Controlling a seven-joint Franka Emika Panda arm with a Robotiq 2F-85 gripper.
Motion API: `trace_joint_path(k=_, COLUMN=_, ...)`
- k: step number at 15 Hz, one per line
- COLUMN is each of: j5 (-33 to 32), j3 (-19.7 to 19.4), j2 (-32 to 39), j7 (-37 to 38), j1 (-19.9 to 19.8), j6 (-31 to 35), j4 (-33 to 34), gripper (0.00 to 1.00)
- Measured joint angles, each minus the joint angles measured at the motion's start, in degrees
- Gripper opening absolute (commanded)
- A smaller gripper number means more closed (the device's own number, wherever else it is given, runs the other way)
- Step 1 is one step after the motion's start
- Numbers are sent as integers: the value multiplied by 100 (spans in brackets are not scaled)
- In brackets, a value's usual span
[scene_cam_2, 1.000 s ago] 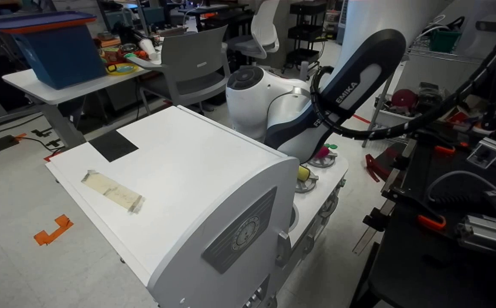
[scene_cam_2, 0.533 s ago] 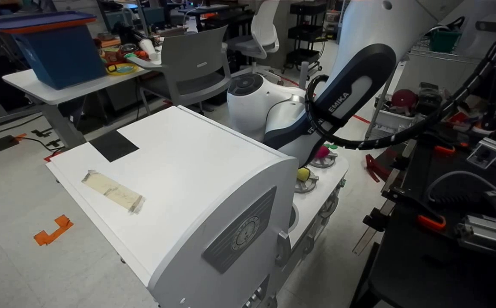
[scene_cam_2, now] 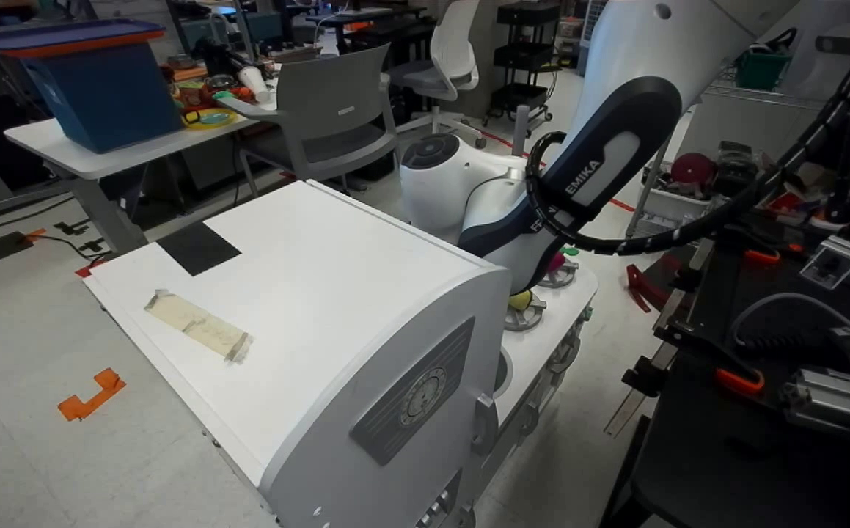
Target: Push the faucet of the sink to the right.
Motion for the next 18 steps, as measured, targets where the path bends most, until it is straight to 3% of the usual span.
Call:
trace_joint_path(k=9, j5=572, j3=-571, j2=-494, j7=239, j1=-42, j6=-24, j4=-564, gripper=100)
trace_joint_path(k=15, j5=732, j3=-1042, j2=-792, j7=452, j1=-500, j6=-227, j4=-671, gripper=100)
trace_joint_path(k=18, j5=838, j3=-842, j2=-1076, j7=240, j1=-674, j6=-1087, j4=-718, gripper=100)
